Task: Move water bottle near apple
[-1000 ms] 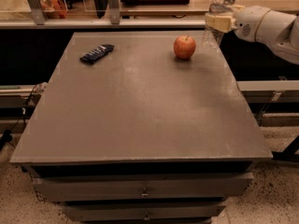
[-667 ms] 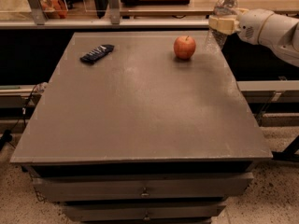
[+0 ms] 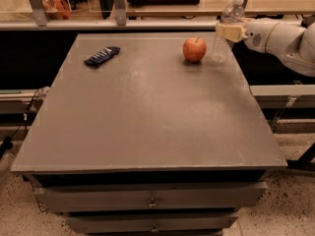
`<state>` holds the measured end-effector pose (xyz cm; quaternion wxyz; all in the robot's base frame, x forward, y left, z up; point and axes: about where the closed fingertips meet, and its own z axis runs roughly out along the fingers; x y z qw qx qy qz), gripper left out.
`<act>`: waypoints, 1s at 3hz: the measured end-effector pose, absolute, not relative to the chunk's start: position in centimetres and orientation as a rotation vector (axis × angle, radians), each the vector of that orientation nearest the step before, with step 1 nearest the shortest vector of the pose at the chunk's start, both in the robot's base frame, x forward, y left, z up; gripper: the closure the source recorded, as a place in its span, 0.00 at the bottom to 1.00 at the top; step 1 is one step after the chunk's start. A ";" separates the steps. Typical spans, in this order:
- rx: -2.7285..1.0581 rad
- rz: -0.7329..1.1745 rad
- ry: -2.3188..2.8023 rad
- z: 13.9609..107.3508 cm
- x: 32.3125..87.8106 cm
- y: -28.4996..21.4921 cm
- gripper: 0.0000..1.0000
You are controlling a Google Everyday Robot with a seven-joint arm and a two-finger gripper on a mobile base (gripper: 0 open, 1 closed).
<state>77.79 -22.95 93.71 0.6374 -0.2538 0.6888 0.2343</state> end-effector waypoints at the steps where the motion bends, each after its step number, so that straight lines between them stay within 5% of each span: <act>1: -0.575 0.570 1.592 93.0 78.3 -22.4 0.78; 3: -0.576 0.601 1.619 92.0 78.6 -21.8 0.32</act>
Offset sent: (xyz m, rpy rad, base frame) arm 0.0096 0.0063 -0.0211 0.0245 0.0834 0.0294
